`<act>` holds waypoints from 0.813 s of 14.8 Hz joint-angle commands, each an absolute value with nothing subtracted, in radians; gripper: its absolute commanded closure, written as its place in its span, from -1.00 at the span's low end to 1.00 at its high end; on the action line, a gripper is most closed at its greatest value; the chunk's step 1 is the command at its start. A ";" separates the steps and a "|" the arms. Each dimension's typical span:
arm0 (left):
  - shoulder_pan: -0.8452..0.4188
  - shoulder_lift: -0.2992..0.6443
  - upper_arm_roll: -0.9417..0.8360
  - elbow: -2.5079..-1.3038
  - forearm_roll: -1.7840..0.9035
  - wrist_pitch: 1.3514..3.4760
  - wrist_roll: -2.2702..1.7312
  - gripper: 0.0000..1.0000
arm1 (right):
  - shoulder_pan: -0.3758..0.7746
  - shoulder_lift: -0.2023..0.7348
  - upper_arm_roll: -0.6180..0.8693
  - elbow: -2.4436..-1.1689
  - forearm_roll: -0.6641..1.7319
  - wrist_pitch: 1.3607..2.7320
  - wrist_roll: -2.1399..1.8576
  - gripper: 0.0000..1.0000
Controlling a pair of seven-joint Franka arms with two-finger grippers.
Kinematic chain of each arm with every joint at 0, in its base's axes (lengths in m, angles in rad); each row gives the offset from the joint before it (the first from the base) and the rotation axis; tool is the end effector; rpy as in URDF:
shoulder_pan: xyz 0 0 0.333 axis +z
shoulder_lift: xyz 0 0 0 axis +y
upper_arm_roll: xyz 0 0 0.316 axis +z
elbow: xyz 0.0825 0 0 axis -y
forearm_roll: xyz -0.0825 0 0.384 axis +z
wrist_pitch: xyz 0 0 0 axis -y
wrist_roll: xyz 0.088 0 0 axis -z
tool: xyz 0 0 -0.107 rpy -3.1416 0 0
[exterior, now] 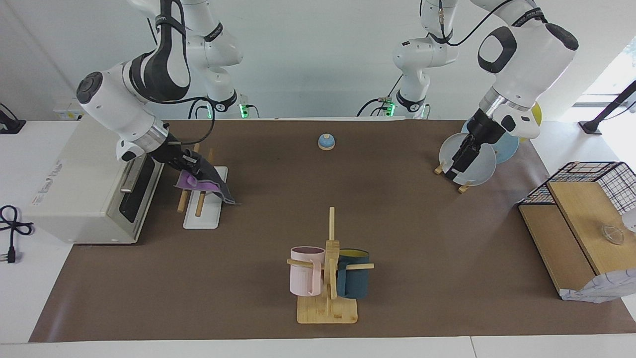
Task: Fold towel and hang on rack
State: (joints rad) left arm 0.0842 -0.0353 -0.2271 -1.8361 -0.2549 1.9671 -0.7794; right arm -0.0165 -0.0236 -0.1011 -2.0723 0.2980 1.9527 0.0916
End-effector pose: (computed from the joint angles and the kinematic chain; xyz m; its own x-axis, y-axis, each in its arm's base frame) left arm 0.5608 -0.0989 0.5549 0.7590 0.6485 -0.0581 0.6363 -0.7200 0.2769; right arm 0.5312 -0.0433 0.4351 0.9416 -0.3087 -0.1344 -0.3337 -0.9084 -0.2517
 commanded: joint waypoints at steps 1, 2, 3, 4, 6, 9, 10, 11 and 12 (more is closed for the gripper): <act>0.080 -0.048 -0.230 -1.815 -0.178 1.915 -0.654 -1.00 | -0.072 -0.052 -0.086 -2.103 0.246 1.960 0.003 1.00; 0.078 -0.048 -0.230 -1.813 -0.151 1.899 -0.614 -1.00 | -0.084 -0.054 -0.086 -2.108 0.245 1.960 -0.018 1.00; 0.078 -0.049 -0.230 -1.813 -0.131 1.884 -0.560 -1.00 | -0.089 -0.058 -0.087 -2.117 0.244 1.963 -0.035 1.00; 0.084 -0.049 -0.229 -1.812 -0.127 1.866 -0.505 -1.00 | -0.089 -0.060 -0.087 -2.129 0.232 1.973 -0.052 1.00; 0.092 -0.048 -0.224 -1.787 -0.127 1.807 -0.402 -1.00 | -0.084 -0.074 -0.086 -2.161 0.212 1.994 -0.055 1.00; 0.059 -0.046 -0.180 -1.734 -0.086 1.699 -0.298 -1.00 | -0.086 -0.075 -0.086 -2.163 0.155 1.997 -0.066 1.00; 0.025 -0.046 -0.154 -1.712 -0.071 1.660 -0.275 -1.00 | -0.083 -0.075 -0.086 -2.163 0.152 1.997 -0.066 1.00; -0.009 -0.045 -0.112 -1.694 -0.064 1.628 -0.241 -1.00 | -0.080 -0.074 -0.084 -2.163 0.152 1.999 -0.064 1.00; -0.050 -0.043 -0.068 -1.678 -0.058 1.603 -0.197 -1.00 | -0.075 -0.074 -0.084 -2.161 0.150 1.999 -0.057 1.00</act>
